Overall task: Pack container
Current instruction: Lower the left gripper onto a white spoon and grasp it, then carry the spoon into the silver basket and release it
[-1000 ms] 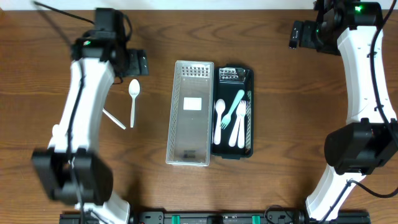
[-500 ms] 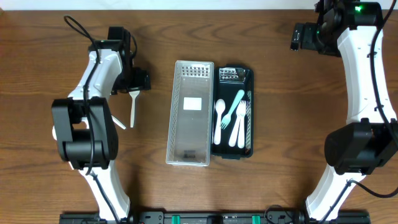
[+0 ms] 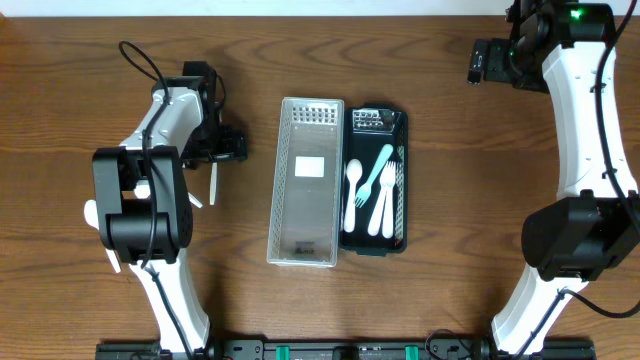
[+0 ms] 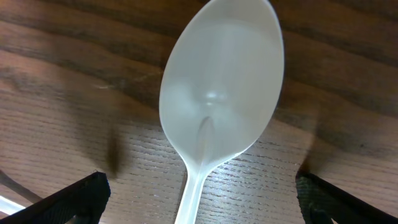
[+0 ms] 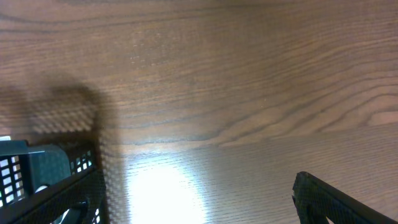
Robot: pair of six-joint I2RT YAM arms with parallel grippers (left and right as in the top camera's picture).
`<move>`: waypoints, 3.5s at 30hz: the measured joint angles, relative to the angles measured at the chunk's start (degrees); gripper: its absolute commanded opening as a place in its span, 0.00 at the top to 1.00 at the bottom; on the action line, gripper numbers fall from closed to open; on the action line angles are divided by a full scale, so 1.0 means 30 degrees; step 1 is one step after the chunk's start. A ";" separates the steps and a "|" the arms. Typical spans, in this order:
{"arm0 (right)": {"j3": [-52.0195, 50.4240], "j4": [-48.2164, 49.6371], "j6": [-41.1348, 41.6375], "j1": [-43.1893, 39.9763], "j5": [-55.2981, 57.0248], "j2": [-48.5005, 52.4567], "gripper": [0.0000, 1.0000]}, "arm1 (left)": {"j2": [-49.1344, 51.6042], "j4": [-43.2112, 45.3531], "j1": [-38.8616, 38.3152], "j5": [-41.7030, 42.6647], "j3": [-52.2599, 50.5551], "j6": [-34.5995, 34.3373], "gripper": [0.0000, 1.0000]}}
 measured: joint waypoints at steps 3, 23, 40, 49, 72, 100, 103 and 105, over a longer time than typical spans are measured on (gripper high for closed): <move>0.0000 -0.0007 -0.0007 0.0000 0.0000 0.0000 0.01 | -0.0080 0.0066 0.0000 0.0160 -0.0189 -0.0029 0.23; 0.0000 -0.0430 -0.0007 0.0000 0.0007 0.0000 0.01 | -0.0546 0.1639 -0.0022 0.0765 -0.1122 0.0313 0.64; 0.0000 -0.0510 -0.0007 0.0000 0.0058 0.0000 0.01 | -0.0546 0.2098 -0.0029 0.0714 -0.1122 0.0335 0.81; -0.0007 -0.0539 -0.0015 0.0000 0.0066 0.0000 0.01 | -0.0568 0.2142 -0.0029 0.0692 -0.1122 0.0328 0.94; 0.0000 -0.0517 -0.0160 0.0000 0.0066 0.0000 0.01 | -0.8531 -0.0721 -0.6244 -0.0102 0.1231 -0.1071 0.94; 0.0000 -0.1122 -0.0510 0.0000 0.0073 0.0000 0.01 | -0.4364 -0.0670 -0.9741 -0.0379 0.0182 -0.0969 0.21; 0.0000 -0.1137 -0.0510 0.0000 0.0073 0.0000 0.01 | -0.5748 -0.1727 -0.9551 -0.1056 0.0685 -0.0634 0.18; 0.0000 -0.1137 -0.0510 0.0000 0.0073 0.0000 0.01 | -0.7184 -0.2098 -0.9100 -0.1581 0.1311 -0.0539 0.16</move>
